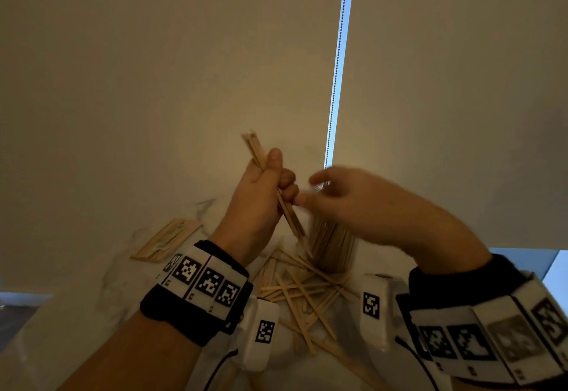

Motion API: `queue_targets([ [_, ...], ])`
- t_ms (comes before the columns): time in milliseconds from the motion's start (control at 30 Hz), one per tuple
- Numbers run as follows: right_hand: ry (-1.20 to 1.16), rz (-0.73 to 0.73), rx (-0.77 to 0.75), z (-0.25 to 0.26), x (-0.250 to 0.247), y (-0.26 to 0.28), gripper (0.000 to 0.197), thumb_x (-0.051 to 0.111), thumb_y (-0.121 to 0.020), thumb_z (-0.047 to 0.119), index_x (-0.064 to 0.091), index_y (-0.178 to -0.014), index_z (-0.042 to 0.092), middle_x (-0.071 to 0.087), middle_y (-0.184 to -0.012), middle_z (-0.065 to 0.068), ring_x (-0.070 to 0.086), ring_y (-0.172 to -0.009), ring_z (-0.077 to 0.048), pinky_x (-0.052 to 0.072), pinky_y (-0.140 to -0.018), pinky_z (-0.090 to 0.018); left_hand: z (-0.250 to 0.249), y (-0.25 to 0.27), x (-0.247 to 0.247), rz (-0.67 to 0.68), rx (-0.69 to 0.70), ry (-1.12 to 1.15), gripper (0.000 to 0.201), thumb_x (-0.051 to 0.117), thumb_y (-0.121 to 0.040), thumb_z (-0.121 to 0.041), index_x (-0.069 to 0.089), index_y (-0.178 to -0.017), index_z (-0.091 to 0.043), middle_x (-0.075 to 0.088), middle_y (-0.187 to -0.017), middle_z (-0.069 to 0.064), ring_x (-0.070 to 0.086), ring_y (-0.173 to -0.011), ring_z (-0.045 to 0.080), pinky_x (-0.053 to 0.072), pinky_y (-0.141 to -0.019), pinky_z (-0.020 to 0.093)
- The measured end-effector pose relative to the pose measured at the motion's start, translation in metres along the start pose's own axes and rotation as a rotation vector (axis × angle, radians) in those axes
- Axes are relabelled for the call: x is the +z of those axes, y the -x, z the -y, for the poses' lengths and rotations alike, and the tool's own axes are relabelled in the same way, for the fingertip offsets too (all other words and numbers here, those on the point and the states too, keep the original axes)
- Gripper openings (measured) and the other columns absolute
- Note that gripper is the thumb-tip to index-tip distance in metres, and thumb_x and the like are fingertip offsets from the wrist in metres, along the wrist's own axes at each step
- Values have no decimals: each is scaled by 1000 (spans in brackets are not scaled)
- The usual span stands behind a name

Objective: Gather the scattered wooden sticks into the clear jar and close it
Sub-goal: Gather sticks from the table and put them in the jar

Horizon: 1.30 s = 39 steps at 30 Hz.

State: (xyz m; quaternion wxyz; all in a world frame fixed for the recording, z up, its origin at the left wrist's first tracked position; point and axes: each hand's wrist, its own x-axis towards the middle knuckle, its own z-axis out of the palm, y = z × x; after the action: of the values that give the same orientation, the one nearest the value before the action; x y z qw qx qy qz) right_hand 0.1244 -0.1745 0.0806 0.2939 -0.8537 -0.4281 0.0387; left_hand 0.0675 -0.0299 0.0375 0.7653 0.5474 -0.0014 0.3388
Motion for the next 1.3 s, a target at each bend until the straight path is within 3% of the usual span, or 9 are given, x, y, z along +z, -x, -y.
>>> queue_targets([
  [67, 105, 225, 20, 5, 20, 0, 60, 58, -88, 59, 45, -135, 25, 67, -112, 4, 65, -98, -13, 53, -92, -38, 0, 0, 2, -57, 32, 138, 16, 39, -108, -28, 45, -99, -15, 48, -71, 2, 52, -62, 15, 52, -69, 32],
  [200, -59, 121, -12, 14, 53, -14, 33, 53, -98, 27, 42, -126, 15, 62, -101, -5, 61, -82, -15, 50, -65, -27, 3, 0, 0, -89, 26, 61, 22, 38, -107, -34, 50, -110, -16, 71, -92, 10, 70, -83, 22, 54, -79, 40],
  [367, 73, 28, -109, 14, 58, -18, 28, 37, -106, 22, 55, -120, 6, 64, -97, -11, 61, -81, -21, 54, -74, -37, 0, 1, -4, 49, -144, -92, 45, 39, -107, -35, 51, -127, 4, 76, -102, 15, 75, -91, 21, 60, -71, 28],
  [533, 174, 246, -78, 13, 35, -8, 26, 38, -107, 27, 54, -95, 12, 49, -78, 2, 49, -68, -12, 40, -60, -25, -21, -7, -16, -182, -63, 54, 29, 61, -97, -38, 52, -114, -16, 74, -108, 13, 73, -91, 29, 60, -84, 44],
  [633, 166, 288, -24, 14, 32, -4, 26, 41, -105, 36, 48, -83, 23, 53, -78, 4, 50, -68, -10, 41, -62, -25, -30, -9, -24, -255, -63, 90, 39, 49, -101, -49, 57, -116, -15, 75, -99, 12, 73, -80, 26, 61, -81, 43],
  [800, 267, 114, -42, 11, 38, -10, 32, 48, -100, 40, 55, -78, 17, 55, -70, 1, 53, -61, -13, 43, -58, -26, -21, -2, -13, -78, -133, -192, 47, 42, -106, -37, 69, -101, 0, 75, -89, 17, 73, -79, 28, 61, -78, 40],
  [1033, 195, 75, -6, 8, 36, -10, 38, 66, -87, 52, 60, -79, 15, 55, -66, 1, 53, -59, -13, 43, -57, -26, -13, -4, -25, -99, 68, -997, 58, 58, -90, -62, 68, -54, -17, 56, -43, -7, 48, -41, 3, 39, -59, 26],
  [1133, 242, 69, -82, 16, 39, -6, 30, 56, -96, 47, 56, -89, 18, 55, -72, 3, 53, -63, -11, 40, -57, -23, -8, -7, -29, -151, 78, -808, 56, 59, -91, -58, 67, -58, -15, 54, -44, -6, 45, -39, 4, 39, -60, 28],
  [1300, 207, -65, -27, 13, 24, -5, 27, 51, -99, 42, 58, -90, 18, 56, -73, 4, 55, -64, -11, 41, -56, -24, -14, -8, -20, -189, -92, -365, 57, 40, -98, -62, 70, -103, -14, 67, -68, 7, 57, -53, 16, 47, -52, 29],
])
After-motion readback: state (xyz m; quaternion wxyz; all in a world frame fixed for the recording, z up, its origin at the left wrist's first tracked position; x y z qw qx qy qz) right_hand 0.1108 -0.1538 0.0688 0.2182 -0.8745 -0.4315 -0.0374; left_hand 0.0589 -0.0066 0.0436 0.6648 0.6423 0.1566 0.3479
